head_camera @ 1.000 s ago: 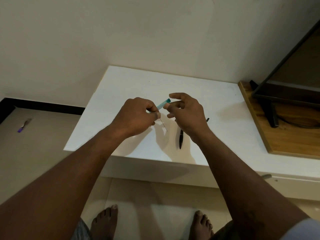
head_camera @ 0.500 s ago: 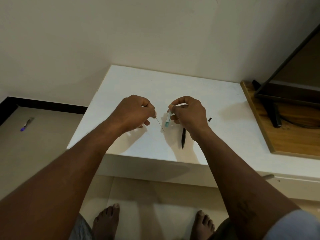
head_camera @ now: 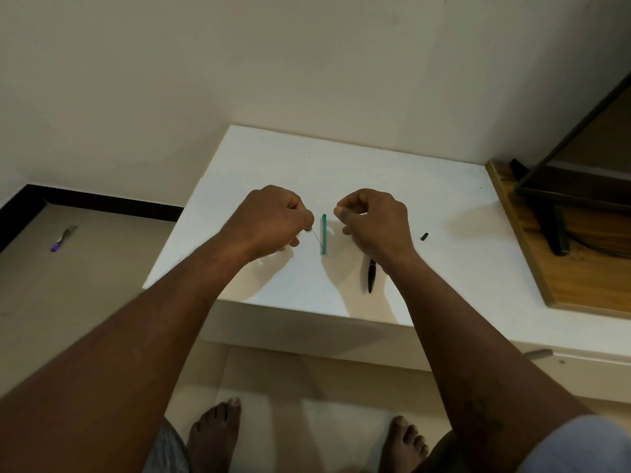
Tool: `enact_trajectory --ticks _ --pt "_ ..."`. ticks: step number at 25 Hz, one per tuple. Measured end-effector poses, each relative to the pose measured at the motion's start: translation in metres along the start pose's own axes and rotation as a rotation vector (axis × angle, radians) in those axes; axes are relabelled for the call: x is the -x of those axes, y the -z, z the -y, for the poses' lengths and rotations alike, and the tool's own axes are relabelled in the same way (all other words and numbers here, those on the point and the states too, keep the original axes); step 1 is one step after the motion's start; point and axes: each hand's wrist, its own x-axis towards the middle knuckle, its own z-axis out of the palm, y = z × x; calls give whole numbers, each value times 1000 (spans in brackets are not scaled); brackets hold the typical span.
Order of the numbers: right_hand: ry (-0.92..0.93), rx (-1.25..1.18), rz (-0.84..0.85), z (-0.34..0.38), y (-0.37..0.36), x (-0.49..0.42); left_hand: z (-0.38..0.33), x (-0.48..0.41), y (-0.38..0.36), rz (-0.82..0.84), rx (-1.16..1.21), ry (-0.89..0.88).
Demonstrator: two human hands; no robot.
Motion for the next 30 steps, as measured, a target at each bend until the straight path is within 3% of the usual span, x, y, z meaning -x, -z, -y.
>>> enact_trajectory --ticks 4,14,19,24,30 --pt "19 -172 168 8 16 8 -5 0 -4 -22 -18 -14" --pt "13 -226 391 10 32 15 -7 -4 -19 -89 -52 -72" --pt "-12 -198 323 11 34 14 -6 -7 -25 -125 -32 -95" --pt "-85 -200 163 6 41 9 5 -5 -41 -73 -449 -171" --pt "-94 -186 96 5 45 7 7 -9 -51 -48 -468 -216"
